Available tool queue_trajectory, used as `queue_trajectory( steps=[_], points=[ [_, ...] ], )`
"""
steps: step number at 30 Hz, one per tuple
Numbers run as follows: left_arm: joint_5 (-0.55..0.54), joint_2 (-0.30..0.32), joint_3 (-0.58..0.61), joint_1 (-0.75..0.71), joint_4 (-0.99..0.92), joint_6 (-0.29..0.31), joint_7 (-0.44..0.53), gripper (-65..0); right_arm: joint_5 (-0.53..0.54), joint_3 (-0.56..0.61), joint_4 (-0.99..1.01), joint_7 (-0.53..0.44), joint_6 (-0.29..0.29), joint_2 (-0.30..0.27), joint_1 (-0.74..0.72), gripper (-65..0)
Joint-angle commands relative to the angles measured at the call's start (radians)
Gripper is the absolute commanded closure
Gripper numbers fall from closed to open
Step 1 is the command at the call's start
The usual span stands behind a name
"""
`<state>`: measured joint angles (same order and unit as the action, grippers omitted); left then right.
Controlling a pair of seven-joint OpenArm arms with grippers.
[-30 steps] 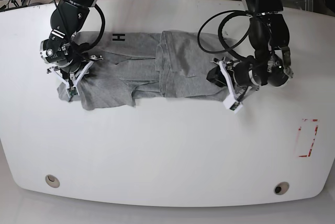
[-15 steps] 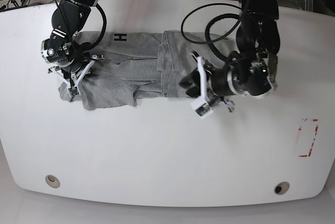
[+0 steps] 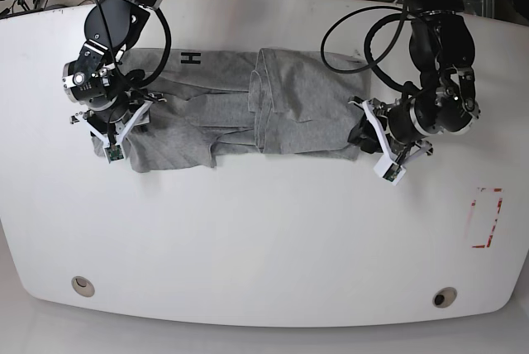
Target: Fold the T-shirt properly
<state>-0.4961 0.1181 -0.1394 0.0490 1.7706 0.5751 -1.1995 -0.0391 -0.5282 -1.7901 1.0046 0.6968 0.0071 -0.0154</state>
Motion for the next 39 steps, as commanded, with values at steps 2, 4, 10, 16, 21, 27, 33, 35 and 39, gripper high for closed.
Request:
queue_trajectory(
  steps=[2, 4, 10, 16, 21, 27, 33, 35, 39],
  points=[
    [-0.003, 0.005, -0.002, -0.005, -0.008, -0.004, 0.036, -14.7, 0.069, 0.003, -0.04, 0.012, 0.001, -0.003, -0.007, -39.3],
    [-0.003, 0.007, -0.002, -0.018, -0.041, -0.004, 0.068, -14.7, 0.117, 0.0, -0.066, 0.03, 0.001, -0.003, -0.005, -42.8],
    [-0.003, 0.025, 0.002, -0.028, -0.182, -0.004, 0.143, -14.7, 0.315, -0.073, -0.144, 0.125, 0.001, -0.005, 0.013, -44.2],
    [-0.005, 0.032, 0.002, -0.024, -0.255, 0.0, 0.145, -14.7, 0.505, -0.232, -0.139, 0.224, 0.001, -0.009, -0.011, -44.4],
    [-0.003, 0.051, 0.002, -0.022, -0.292, 0.0, 0.145, -14.7, 0.62, -0.366, -0.084, 0.297, 0.001, -0.057, -0.031, -44.5],
    [0.001, 0.091, 0.004, -0.021, -0.344, 0.0, 0.214, -14.7, 0.706, -0.445, 0.075, 0.308, 0.001, -0.152, -0.05, -44.2],
    [0.035, 0.133, 0.056, -0.021, -0.383, 0.0, 0.264, -14.7, 0.766, -0.479, 0.267, 0.308, 0.001, -0.243, -0.051, -43.9],
    [0.046, 0.137, 0.079, -0.021, -0.386, 0.0, 0.277, -14.7, 0.786, -0.468, 0.329, 0.305, 0.001, -0.263, -0.051, -43.9],
    [0.06, 0.137, 0.108, -0.021, -0.371, 0.0, 0.277, -14.7, 0.825, -0.471, 0.419, 0.3, 0.001, -0.272, -0.051, -43.9]
  ],
)
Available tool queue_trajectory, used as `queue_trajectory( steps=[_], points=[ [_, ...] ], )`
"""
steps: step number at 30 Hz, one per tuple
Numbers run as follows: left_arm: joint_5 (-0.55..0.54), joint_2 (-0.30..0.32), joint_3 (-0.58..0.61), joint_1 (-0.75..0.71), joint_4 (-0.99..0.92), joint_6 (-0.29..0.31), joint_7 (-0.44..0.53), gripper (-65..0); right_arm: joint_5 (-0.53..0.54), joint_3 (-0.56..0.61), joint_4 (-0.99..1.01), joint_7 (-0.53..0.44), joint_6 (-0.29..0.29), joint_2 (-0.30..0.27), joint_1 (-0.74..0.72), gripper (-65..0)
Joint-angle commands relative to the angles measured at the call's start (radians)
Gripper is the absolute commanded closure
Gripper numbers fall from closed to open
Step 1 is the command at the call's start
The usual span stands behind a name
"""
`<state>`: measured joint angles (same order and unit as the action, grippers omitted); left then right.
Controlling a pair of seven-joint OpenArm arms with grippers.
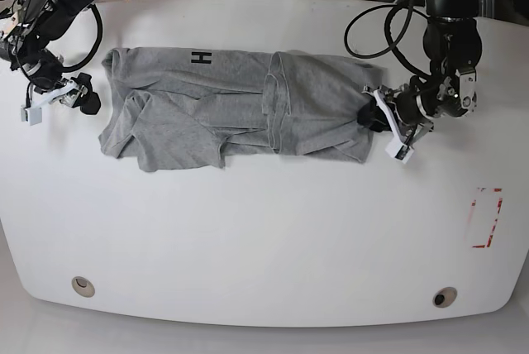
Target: Fold the T-shirt properly
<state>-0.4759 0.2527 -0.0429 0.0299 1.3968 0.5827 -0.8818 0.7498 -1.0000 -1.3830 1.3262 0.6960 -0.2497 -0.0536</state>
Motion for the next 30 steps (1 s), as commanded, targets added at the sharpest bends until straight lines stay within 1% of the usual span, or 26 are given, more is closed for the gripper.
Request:
queue_trajectory(
  steps=[1, 5, 12, 15, 18, 25, 29, 30],
  points=[
    [0.044, 0.003, 0.013, -0.002, 0.003, -0.008, -0.041, -14.7, 0.038, 0.002, 0.024, -0.029, 0.002, -0.015, -0.012, -43.9],
    [0.056, 0.001, 0.015, -0.002, 0.009, -0.008, -0.041, -14.7, 0.05, 0.025, 0.04, -0.041, 0.002, -0.003, -0.007, -43.8],
    [0.062, 0.0, 0.015, -0.002, 0.013, -0.008, -0.041, -14.7, 0.043, 0.051, 0.034, -0.043, 0.002, 0.051, -0.005, -43.8],
    [0.062, 0.0, 0.015, -0.002, 0.02, -0.008, -0.041, -14.7, 0.041, 0.057, 0.034, -0.043, 0.002, 0.089, -0.005, -43.8],
    [0.062, 0.0, 0.015, -0.002, 0.02, -0.008, -0.041, -14.7, 0.04, 0.097, 0.034, -0.049, 0.002, 0.111, -0.005, -43.8],
    [0.062, 0.0, 0.015, -0.002, 0.02, -0.008, -0.041, -14.7, 0.038, 0.178, 0.034, -0.104, 0.002, 0.134, -0.002, -43.8],
    [0.062, 0.0, 0.015, -0.003, 0.02, -0.008, -0.041, -14.7, 0.038, 0.185, 0.034, -0.11, 0.002, 0.135, -0.002, -43.1],
    [0.062, 0.0, 0.015, -0.005, 0.02, -0.008, -0.041, -14.7, 0.035, 0.185, 0.034, -0.112, 0.002, 0.132, -0.002, -41.7]
  ],
)
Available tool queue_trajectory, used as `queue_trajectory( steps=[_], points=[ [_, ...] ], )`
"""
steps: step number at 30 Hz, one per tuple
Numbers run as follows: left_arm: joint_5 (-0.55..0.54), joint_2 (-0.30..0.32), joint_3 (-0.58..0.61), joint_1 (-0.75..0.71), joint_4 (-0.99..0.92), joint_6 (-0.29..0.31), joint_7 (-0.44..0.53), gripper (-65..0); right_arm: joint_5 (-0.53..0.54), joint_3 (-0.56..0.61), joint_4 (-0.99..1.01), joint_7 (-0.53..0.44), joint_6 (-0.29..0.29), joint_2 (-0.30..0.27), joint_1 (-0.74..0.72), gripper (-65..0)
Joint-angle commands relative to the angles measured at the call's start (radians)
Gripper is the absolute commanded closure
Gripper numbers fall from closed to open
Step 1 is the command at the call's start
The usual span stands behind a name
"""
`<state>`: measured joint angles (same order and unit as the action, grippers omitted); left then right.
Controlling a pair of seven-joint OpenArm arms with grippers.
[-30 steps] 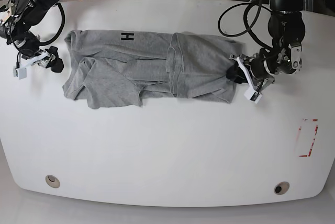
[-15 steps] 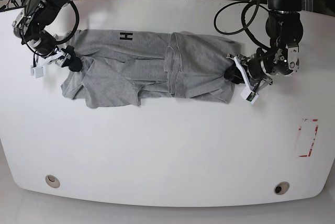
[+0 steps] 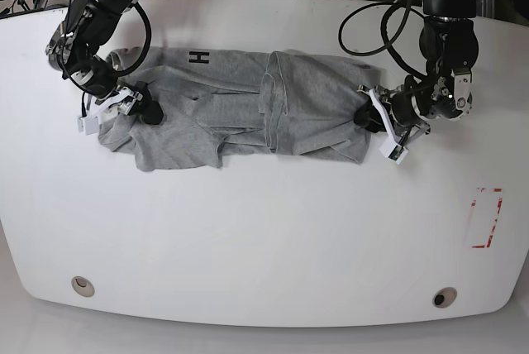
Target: Fold the T-shirt properly
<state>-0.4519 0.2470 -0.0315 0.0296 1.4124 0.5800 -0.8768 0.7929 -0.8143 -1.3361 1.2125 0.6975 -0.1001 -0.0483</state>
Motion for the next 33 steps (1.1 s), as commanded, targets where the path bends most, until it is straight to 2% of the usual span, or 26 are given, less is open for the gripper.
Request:
queue_trajectory(
  steps=[1, 4, 6, 7, 8, 9, 15, 20, 28, 33],
  points=[
    [0.038, 0.005, 0.003, -0.004, 0.005, -0.005, -0.046, -14.7, -0.014, -0.001, -0.013, 0.002, 0.001, -0.019, -0.009, -39.6],
    [0.038, 0.007, 0.003, -0.004, 0.0, -0.005, -0.046, -14.7, -0.065, -0.001, -0.013, 0.0, 0.001, -0.022, -0.017, -27.7],
    [0.038, 0.007, 0.003, -0.004, -0.002, -0.005, -0.046, -14.7, -0.106, 0.003, -0.018, -0.009, 0.001, -0.025, -0.02, -14.9],
    [0.038, 0.007, 0.003, -0.004, -0.002, -0.005, -0.046, -14.7, -0.117, 0.005, -0.018, -0.01, 0.001, -0.03, -0.02, -10.5],
    [0.038, 0.007, 0.003, -0.006, -0.002, -0.005, -0.046, -14.7, -0.134, 0.006, -0.018, -0.013, 0.001, -0.034, -0.02, -2.9],
    [0.038, 0.007, 0.003, -0.006, -0.002, -0.005, -0.046, -14.7, -0.149, 0.006, -0.018, -0.013, 0.001, -0.036, -0.02, 0.0],
    [0.063, 0.004, 0.005, -0.003, -0.003, -0.01, -0.046, -14.7, -0.214, -0.001, -0.035, -0.016, 0.001, -0.036, -0.032, 0.0],
    [0.166, -0.024, 0.051, -0.001, -0.012, -0.01, -0.048, -14.7, -0.229, 0.0, -0.179, -0.016, 0.001, -0.028, 0.02, 0.0],
    [0.33, -0.1, 0.107, 0.013, -0.034, -0.01, -0.048, -14.7, -0.232, 0.009, -0.432, -0.012, -0.094, 0.023, 0.103, 0.0],
    [0.385, -0.162, 0.107, 0.013, -0.069, -0.01, -0.046, -14.7, -0.229, 0.108, -0.553, -0.012, -0.134, 0.047, 0.147, 0.0]
  ],
)
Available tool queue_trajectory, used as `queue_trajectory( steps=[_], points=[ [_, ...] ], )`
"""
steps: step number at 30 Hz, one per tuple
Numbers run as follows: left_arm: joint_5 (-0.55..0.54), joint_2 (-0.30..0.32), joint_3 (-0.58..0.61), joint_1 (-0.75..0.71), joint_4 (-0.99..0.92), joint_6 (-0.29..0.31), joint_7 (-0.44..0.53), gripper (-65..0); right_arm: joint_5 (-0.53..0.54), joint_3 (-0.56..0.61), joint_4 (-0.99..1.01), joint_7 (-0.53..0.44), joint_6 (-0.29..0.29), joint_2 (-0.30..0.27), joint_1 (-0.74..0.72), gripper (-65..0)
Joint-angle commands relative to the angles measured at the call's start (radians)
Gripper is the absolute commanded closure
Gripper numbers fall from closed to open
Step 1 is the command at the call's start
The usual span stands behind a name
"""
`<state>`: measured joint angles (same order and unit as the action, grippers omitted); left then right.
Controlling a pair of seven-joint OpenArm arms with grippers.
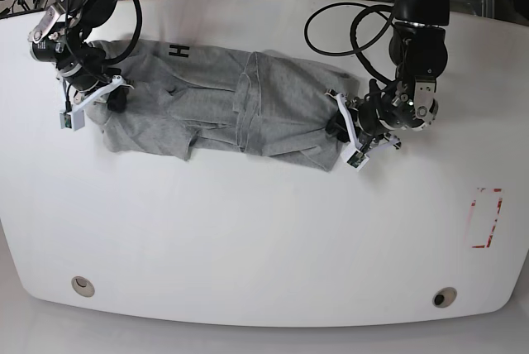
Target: Fold the T-shirt properly
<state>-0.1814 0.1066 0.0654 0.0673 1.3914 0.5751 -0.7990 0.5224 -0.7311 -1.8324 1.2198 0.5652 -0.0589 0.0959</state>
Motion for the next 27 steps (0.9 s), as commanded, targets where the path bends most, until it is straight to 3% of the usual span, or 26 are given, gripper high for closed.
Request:
queue_trajectory(
  steps=[1, 4, 13, 21, 27],
  points=[
    [0.124, -0.031, 0.011, -0.025, -0.062, -0.005, -0.124, -14.7, 0.043, 0.038, -0.082, -0.019, -0.009, 0.008, 0.012, 0.0],
    [0.156, -0.066, 0.009, -0.024, -0.136, -0.016, -0.118, -14.7, 0.041, 0.075, -0.149, -0.019, -0.024, 0.032, 0.021, 0.0],
    [0.234, -0.133, 0.012, -0.005, -0.337, -0.142, 0.025, -14.7, 0.043, 0.181, -0.188, -0.019, -0.023, 0.089, -0.018, 0.0],
    [0.231, -0.15, 0.012, 0.033, -0.447, -0.152, 0.06, -14.7, 0.043, 0.262, -0.188, -0.019, -0.024, 0.13, -0.068, 0.0],
    [0.234, -0.196, 0.009, 0.035, -0.458, -0.154, 0.059, -14.7, 0.041, 0.299, -0.186, -0.019, -0.024, 0.146, -0.089, 0.0]
  ],
)
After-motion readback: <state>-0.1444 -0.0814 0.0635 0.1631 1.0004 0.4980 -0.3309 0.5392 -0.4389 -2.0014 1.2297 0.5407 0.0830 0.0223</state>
